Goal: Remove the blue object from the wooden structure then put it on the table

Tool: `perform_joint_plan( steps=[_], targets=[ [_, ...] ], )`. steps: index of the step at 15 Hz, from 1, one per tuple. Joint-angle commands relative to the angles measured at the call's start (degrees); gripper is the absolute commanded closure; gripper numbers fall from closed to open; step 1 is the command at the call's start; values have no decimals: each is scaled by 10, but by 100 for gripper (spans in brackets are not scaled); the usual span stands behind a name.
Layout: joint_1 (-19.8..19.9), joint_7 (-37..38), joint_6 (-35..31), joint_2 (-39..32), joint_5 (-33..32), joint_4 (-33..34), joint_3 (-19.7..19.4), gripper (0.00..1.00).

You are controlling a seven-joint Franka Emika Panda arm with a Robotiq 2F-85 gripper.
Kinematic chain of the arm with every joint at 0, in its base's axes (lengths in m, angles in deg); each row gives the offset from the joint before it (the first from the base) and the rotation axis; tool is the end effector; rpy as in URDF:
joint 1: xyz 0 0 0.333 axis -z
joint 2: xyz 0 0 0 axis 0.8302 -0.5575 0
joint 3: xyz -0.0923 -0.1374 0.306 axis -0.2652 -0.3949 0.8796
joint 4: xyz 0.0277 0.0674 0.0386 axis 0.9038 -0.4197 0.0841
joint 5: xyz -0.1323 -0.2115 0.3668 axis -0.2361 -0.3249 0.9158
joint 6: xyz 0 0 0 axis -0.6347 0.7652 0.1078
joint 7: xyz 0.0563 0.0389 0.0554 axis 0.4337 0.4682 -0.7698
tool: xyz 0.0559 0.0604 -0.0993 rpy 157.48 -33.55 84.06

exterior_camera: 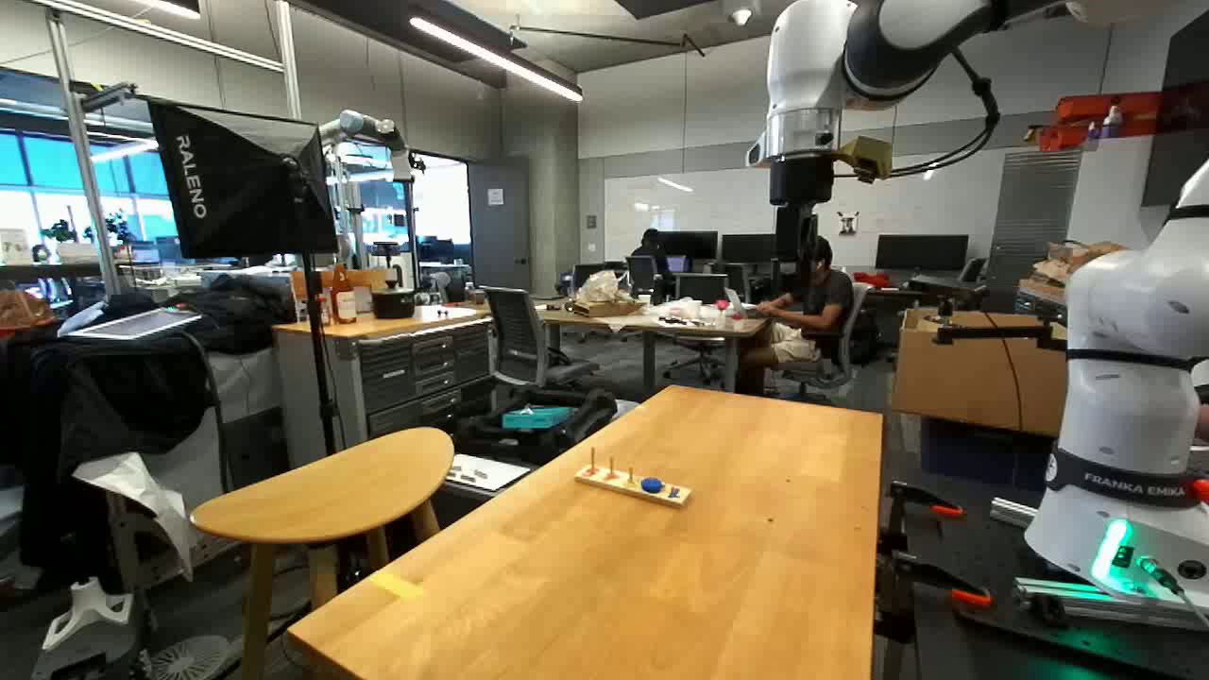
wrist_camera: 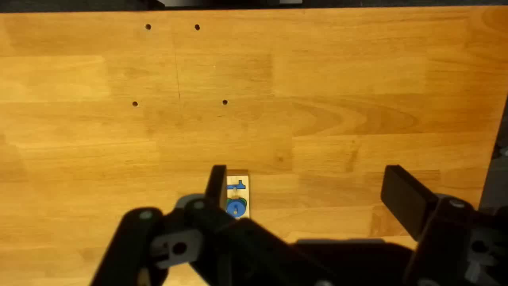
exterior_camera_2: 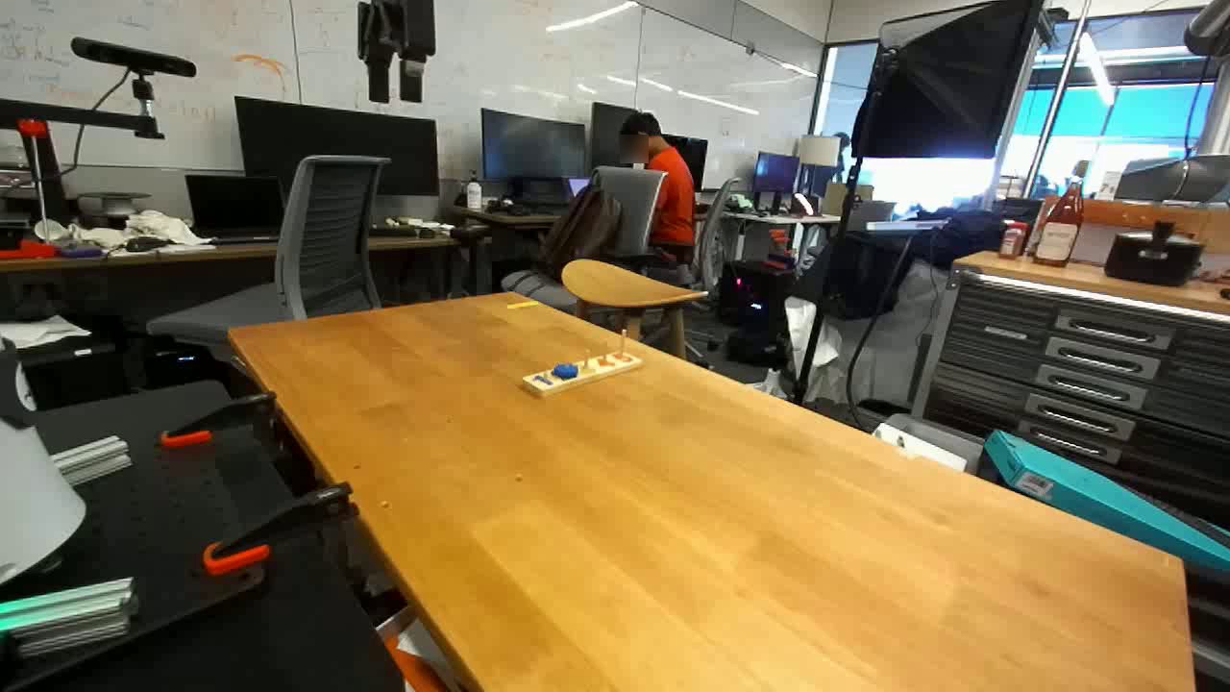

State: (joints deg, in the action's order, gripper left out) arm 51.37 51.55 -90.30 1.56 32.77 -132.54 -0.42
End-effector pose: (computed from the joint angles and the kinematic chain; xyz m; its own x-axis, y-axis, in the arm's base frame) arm 0.4094 0.1190 0.4903 0.9998 -0.0027 -0.0177 -0.0027 -1.0000 0.0036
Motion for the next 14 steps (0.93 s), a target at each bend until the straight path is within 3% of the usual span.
perform_joint_plan(
  steps=[1, 5, 7, 14],
  targets=[
    [-3, 1, 1, 0, -2, 3, -3, 0],
    [-3, 1, 1, 1, -2, 7, -3, 0],
    [0, 4, -36, -18, -28, -1, 10, 0],
    [27, 32, -223, -262, -128, 87, 5, 0]
  ],
)
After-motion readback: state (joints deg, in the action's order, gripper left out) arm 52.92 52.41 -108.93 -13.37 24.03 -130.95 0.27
